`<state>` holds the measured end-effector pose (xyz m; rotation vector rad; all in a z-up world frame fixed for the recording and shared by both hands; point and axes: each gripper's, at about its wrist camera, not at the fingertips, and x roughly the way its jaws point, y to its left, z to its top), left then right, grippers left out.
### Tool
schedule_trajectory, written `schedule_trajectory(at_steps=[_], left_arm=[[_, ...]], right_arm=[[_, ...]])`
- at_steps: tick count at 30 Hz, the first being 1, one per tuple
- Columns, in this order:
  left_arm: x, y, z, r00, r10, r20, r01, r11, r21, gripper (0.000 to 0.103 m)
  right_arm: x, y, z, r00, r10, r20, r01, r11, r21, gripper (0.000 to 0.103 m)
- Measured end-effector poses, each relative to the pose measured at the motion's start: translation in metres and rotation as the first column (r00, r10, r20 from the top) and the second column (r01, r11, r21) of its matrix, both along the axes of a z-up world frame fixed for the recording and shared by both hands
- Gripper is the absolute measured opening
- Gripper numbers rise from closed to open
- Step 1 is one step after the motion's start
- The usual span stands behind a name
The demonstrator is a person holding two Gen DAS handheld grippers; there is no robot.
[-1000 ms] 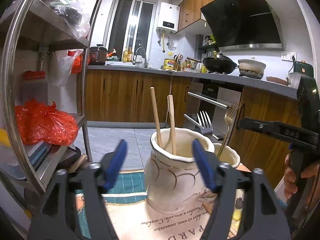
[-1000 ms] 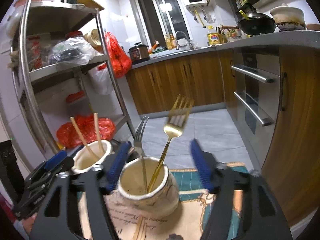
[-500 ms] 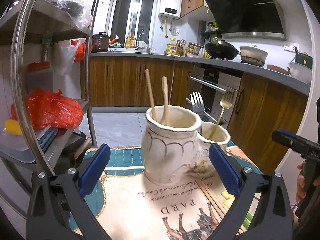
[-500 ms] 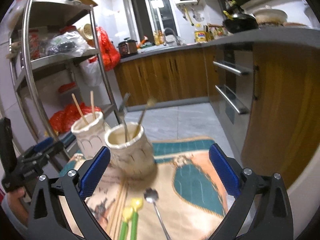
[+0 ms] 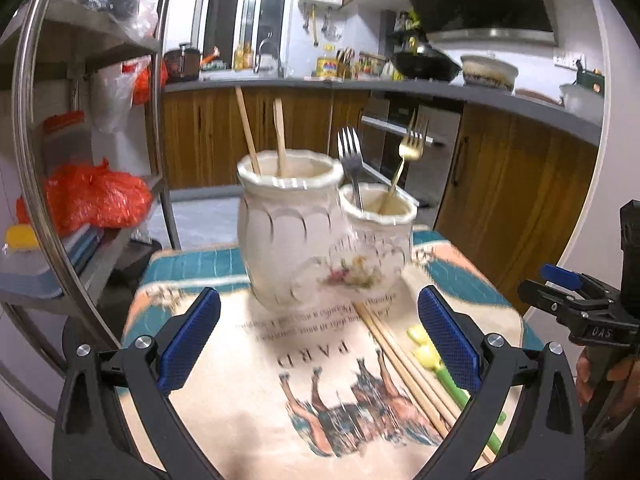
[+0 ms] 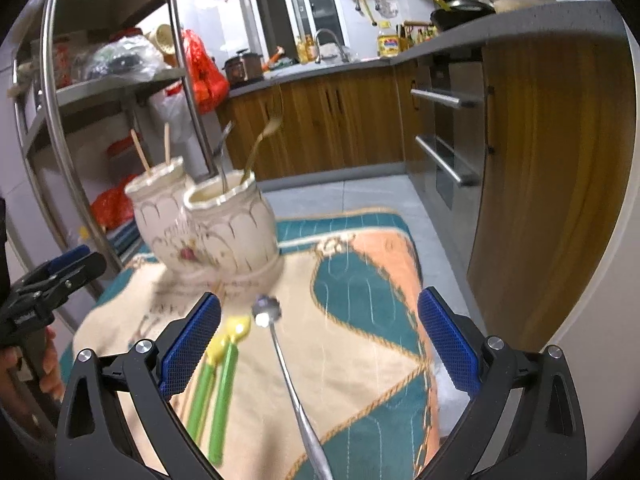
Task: Organize utensils
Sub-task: 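Grasp a third chopstick with the left tool while the right tool grasps the flower-handled spoon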
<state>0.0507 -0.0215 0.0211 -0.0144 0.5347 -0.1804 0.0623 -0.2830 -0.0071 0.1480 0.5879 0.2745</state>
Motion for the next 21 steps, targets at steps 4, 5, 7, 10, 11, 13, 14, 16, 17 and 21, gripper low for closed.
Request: schedule_trajectory(at_steps=[4,5,7,10,11,13,14,16,17,21], left_arm=[[0.002,-0.017,-0.018,0.998,-0.011,-0.061,0.014,0.999,0.039,0.097],[0.002,-0.02,-0.023,0.997,-0.014,-0.075,0.018,0.999,0.05,0.097],[0.004,-0.028,-0.033,0.993,-0.026,-0.119,0.034,0.997,0.068,0.097],[0.006,-0.038,-0.046,0.983,-0.039,-0.181,0.055,0.995,0.088,0.097],[0.007,-0.04,-0.048,0.981,-0.036,-0.191,0.057,0.993,0.103,0.097],[0.008,-0.042,-0.049,0.979,-0.026,-0.202,0.051,0.991,0.122,0.097],[0.009,-0.043,-0.05,0.977,-0.024,-0.212,0.052,0.991,0.125,0.097],[0.011,-0.044,-0.053,0.972,-0.019,-0.234,0.051,0.99,0.133,0.097],[0.013,-0.045,-0.054,0.969,-0.02,-0.245,0.054,0.989,0.135,0.096],[0.016,-0.05,-0.059,0.961,-0.031,-0.274,0.076,0.985,0.156,0.095]], right_arm=[[0.002,0.001,-0.016,0.999,0.007,-0.054,-0.007,1.0,-0.004,0.098],[0.003,0.001,-0.018,0.998,0.012,-0.062,-0.013,1.0,-0.009,0.098],[0.001,0.0,-0.017,0.998,0.02,-0.061,-0.02,1.0,-0.012,0.098],[-0.001,0.0,-0.017,0.998,0.022,-0.059,-0.024,0.999,-0.031,0.098],[-0.002,0.001,-0.018,0.998,0.026,-0.06,-0.028,0.999,-0.034,0.098],[-0.003,0.002,-0.017,0.998,0.032,-0.062,-0.035,0.998,-0.045,0.098],[-0.004,0.003,-0.017,0.997,0.036,-0.061,-0.04,0.998,-0.057,0.098],[-0.004,0.005,-0.017,0.997,0.042,-0.063,-0.046,0.996,-0.073,0.098],[-0.004,0.007,-0.018,0.997,0.043,-0.069,-0.049,0.995,-0.083,0.098],[-0.003,0.008,-0.018,0.995,0.047,-0.088,-0.056,0.993,-0.109,0.098]])
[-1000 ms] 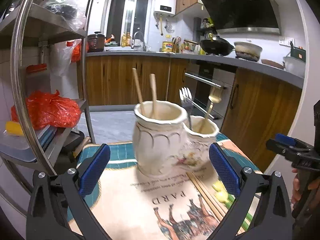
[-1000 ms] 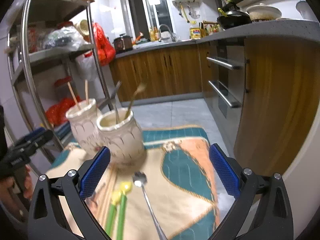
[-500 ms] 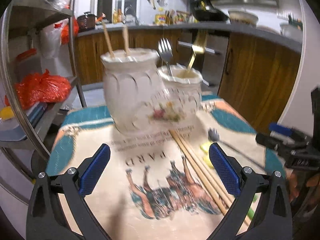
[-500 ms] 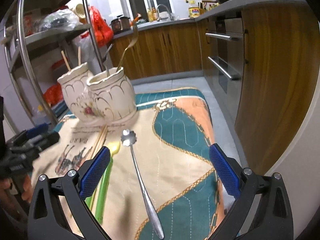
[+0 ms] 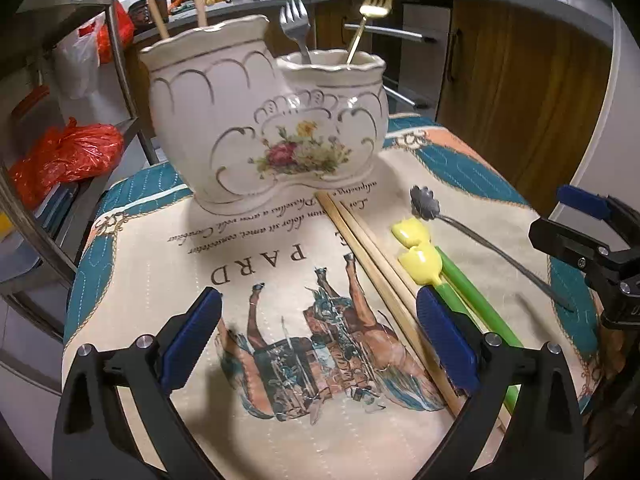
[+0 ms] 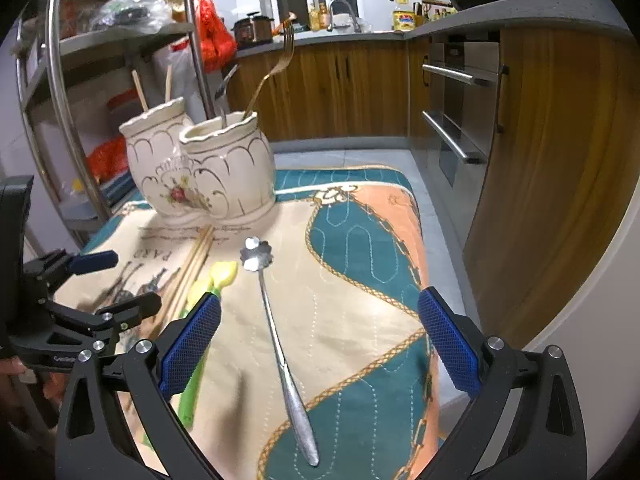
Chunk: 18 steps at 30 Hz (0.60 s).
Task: Organize utensils
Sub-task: 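Grasp a third chopstick with the left tool while the right tool grasps the flower-handled spoon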
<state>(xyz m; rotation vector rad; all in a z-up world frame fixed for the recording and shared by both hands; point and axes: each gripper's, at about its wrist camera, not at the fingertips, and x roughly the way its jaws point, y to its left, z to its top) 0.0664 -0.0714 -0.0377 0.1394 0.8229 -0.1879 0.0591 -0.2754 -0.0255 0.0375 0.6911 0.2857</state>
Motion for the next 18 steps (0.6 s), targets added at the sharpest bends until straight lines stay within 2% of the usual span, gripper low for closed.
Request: schedule_trajectory(at_steps=[2,6,8,9,11,15,17,18], left_arm=[[0.002,-0.002,-0.003,1.0,-0.005,-0.018,0.005,1.0,0.008,0.087],[0.006,-0.003,-0.006,0.999,-0.006,-0.041,0.006,1.0,0.008,0.08],[0.008,-0.008,-0.006,0.999,-0.018,-0.051,0.018,1.0,0.0,0.076],[0.008,-0.011,-0.006,0.998,-0.024,-0.052,0.024,1.0,0.007,0.075],[0.009,-0.018,-0.006,0.998,-0.036,-0.049,0.037,0.999,0.02,0.062],[0.01,-0.02,-0.005,0.997,-0.058,-0.054,0.058,0.998,0.0,0.039],[0.012,-0.019,-0.004,0.997,-0.061,-0.056,0.061,0.998,-0.003,0.023],[0.013,-0.018,-0.003,0.996,-0.07,-0.062,0.069,0.998,-0.015,0.019]], right_arm=[[0.0,-0.001,0.0,1.0,0.011,-0.008,-0.011,1.0,-0.015,0.097],[0.002,0.0,-0.003,0.998,0.05,-0.036,-0.052,0.998,-0.047,0.092],[0.006,0.005,-0.007,0.994,0.086,-0.067,-0.089,0.995,-0.043,0.074],[0.007,0.007,-0.008,0.993,0.093,-0.077,-0.097,0.994,-0.044,0.069],[0.013,0.013,-0.012,0.989,0.109,-0.099,-0.114,0.992,-0.049,0.057],[0.026,0.025,-0.015,0.976,0.164,-0.142,-0.173,0.983,-0.055,0.044],[0.033,0.033,-0.016,0.969,0.191,-0.159,-0.205,0.976,-0.075,0.036],[0.037,0.036,-0.016,0.966,0.197,-0.165,-0.212,0.974,-0.081,0.035]])
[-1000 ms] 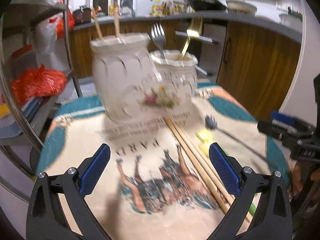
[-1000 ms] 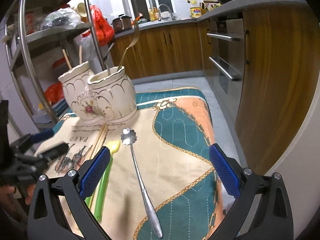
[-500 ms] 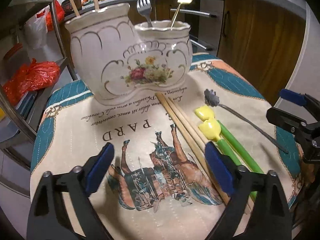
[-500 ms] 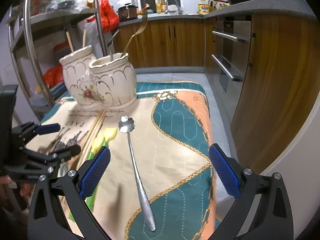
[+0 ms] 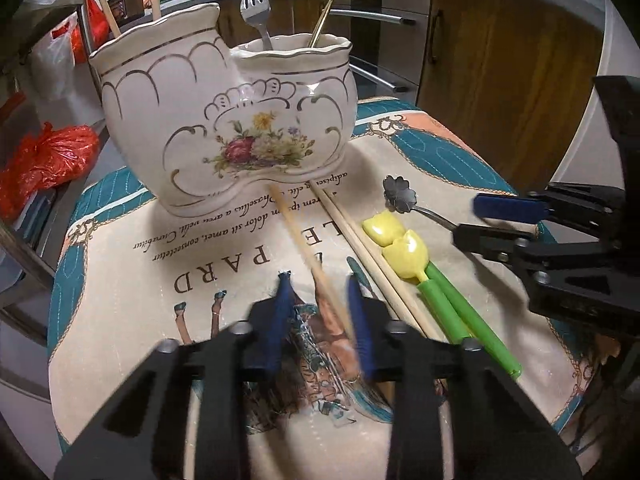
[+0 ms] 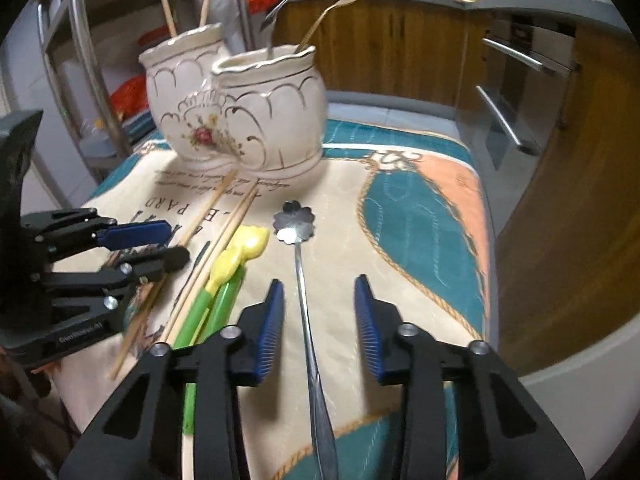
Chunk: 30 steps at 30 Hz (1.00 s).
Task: Organize utensils
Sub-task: 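Grasp a third chopstick with the left tool while the right tool grasps the flower-handled spoon, then lift and carry the chopstick and spoon toward the ceramic pots with both tools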
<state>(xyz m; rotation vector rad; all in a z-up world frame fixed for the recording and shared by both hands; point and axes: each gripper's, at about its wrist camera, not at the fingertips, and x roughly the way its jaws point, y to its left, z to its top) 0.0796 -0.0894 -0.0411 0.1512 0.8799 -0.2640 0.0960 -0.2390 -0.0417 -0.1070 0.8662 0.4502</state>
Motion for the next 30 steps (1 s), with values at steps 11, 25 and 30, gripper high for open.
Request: schedule_trajectory(at_steps=[11,25,30], left_arm=[[0.009,0.0,-0.001,1.0,0.003,-0.002,-0.003,1.0,-0.006,0.015],[0.003,0.024,0.004,0.997,-0.067,-0.027,0.067,0.998,-0.001,0.005],[-0.005,0.036,0.007,0.994,-0.102,-0.049,0.103,0.995,0.013,0.005]], right_arm=[[0.017,0.012,0.002,0.999,0.037,-0.026,-0.038,0.999,-0.022,0.021],[0.009,0.006,0.009,0.999,0.028,0.016,-0.029,1.0,0.01,0.004],[-0.005,-0.002,0.021,0.996,0.012,0.084,-0.016,0.999,0.045,0.004]])
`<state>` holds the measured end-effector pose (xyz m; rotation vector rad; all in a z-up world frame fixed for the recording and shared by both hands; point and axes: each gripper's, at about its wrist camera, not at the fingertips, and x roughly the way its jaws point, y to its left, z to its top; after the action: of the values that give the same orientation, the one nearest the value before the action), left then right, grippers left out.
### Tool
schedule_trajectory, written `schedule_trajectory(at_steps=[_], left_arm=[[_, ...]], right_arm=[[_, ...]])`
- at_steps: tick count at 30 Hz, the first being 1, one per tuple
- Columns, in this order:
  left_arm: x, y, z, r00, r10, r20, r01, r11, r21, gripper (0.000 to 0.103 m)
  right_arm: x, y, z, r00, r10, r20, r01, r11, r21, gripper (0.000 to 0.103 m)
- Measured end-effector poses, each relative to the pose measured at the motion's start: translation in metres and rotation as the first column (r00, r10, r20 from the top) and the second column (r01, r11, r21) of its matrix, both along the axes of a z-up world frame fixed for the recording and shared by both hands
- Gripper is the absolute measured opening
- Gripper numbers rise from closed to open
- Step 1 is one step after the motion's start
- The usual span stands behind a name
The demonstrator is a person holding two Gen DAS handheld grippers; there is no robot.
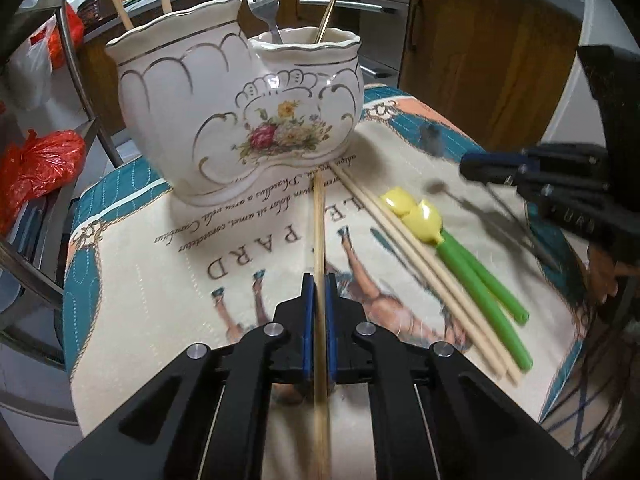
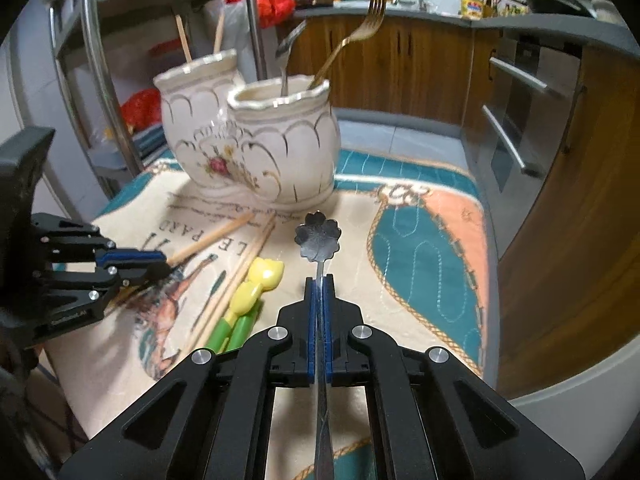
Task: Organize utensils
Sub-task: 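Lift and carry the chopstick and spoon toward the ceramic pots with both tools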
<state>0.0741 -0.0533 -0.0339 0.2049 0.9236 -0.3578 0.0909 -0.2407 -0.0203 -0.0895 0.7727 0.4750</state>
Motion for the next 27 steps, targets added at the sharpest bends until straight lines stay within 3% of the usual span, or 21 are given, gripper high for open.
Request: schedule_trajectory(at_steps=[12,20,27], left_arm=[[-0.013,-0.002,-0.007,0.997,0.042,0.07,-0.042,0.999,-0.01,0.007],[-0.016,0.005,-0.002,0.993,0.044,0.107,-0.039,0.998,-0.049,0.006],[-0.029,0.014,0.029,0.972,0.034,0.231,-0.005,0.992,-0.124,0.006]], right_arm=[[-0.038,-0.013,0.04,0.978,-0.036,0.208,0.012,0.994,0.113,0.004],[-0.045,-0.008,0.063,0.949,-0.041,0.314,0.004,0.993,0.117,0.002],[-0.046,-0.005,0.075,0.937,-0.028,0.348,-0.024,0.989,0.145,0.002]])
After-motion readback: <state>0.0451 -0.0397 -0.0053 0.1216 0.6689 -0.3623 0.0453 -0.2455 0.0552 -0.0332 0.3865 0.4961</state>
